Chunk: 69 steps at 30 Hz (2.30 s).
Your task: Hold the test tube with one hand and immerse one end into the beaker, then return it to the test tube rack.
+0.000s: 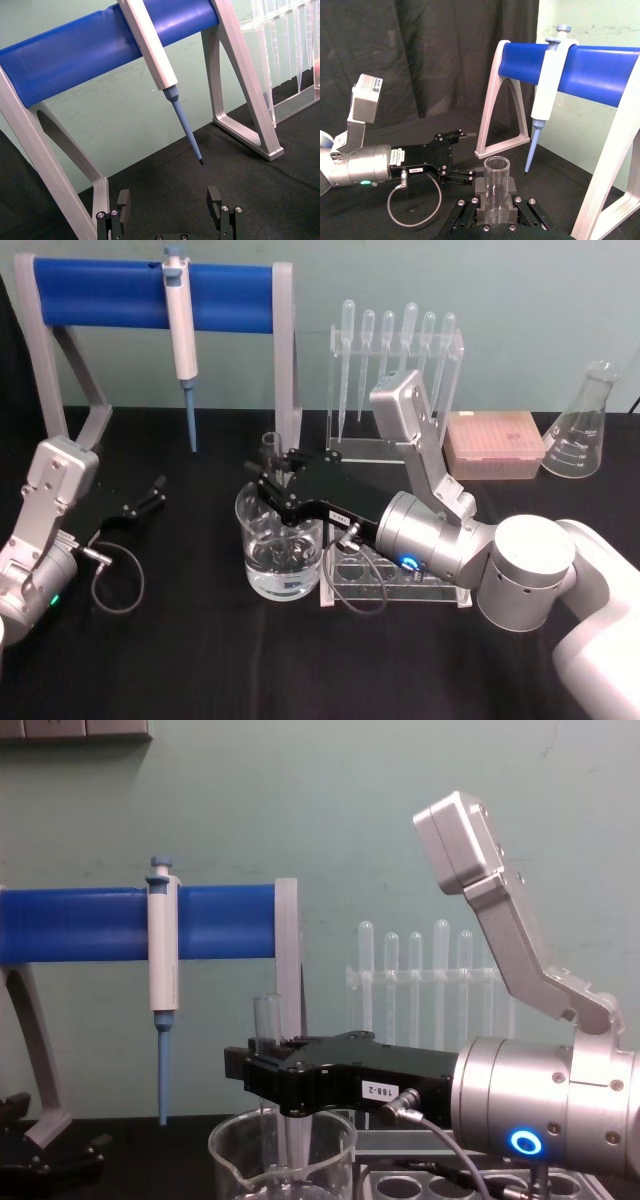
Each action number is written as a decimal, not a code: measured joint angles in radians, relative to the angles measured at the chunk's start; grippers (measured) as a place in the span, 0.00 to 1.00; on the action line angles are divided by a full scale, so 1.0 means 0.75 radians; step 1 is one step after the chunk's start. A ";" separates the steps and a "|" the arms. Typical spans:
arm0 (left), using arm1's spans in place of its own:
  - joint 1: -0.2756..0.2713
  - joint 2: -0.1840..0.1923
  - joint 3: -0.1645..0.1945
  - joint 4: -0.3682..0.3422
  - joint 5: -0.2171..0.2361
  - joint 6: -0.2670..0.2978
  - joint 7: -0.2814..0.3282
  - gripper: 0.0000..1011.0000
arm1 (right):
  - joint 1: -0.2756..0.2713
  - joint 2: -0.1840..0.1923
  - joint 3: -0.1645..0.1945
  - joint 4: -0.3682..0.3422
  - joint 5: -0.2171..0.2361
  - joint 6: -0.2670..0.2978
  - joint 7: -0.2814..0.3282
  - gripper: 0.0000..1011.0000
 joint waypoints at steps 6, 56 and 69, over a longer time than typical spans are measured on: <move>0.000 0.000 0.000 0.000 0.000 0.000 0.000 0.99 | 0.000 0.000 0.000 0.000 0.000 0.000 0.000 0.22; 0.000 0.000 0.000 0.000 0.000 0.000 0.000 0.99 | 0.000 0.000 0.000 0.000 0.000 0.000 0.000 0.22; 0.000 0.000 0.000 0.000 0.000 0.000 0.000 0.99 | 0.000 0.000 0.000 0.000 0.000 0.000 0.000 0.22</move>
